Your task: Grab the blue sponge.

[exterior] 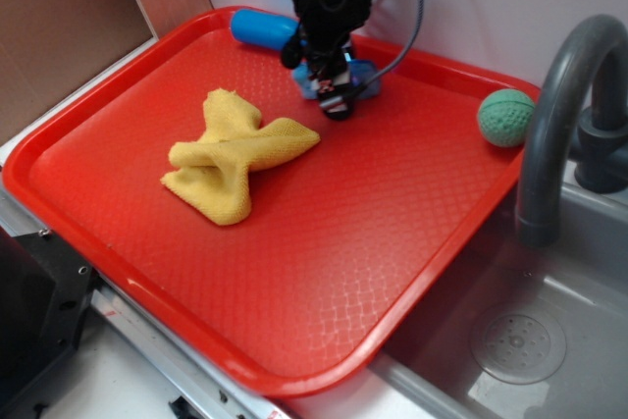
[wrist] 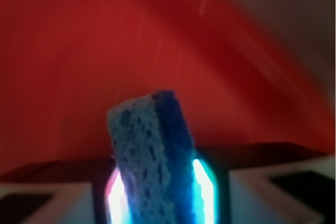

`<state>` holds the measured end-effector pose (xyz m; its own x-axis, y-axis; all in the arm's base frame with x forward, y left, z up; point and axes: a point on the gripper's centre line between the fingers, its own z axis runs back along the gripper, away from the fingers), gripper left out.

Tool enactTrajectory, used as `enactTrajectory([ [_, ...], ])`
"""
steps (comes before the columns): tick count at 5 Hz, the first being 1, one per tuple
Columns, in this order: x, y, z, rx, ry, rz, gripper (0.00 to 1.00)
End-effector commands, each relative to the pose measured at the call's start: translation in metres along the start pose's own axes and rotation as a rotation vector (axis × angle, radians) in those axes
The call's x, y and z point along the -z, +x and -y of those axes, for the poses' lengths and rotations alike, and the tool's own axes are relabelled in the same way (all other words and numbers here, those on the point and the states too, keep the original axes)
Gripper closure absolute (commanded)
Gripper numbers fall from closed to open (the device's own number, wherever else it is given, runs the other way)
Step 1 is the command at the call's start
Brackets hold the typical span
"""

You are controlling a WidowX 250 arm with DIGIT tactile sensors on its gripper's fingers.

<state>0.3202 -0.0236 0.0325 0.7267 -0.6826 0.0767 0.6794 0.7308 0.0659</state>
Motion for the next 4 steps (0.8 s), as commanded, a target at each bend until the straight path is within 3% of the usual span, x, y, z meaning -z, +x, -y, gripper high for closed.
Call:
enactTrajectory([
  [1, -0.103, -0.008, 0.030, -0.407, 0.097, -0.061, 1.00],
  [3, -0.155, -0.034, 0.067, -0.872, -0.048, 0.011, 1.00],
  [4, -0.160, -0.037, 0.073, -0.853, -0.020, -0.062, 1.00],
])
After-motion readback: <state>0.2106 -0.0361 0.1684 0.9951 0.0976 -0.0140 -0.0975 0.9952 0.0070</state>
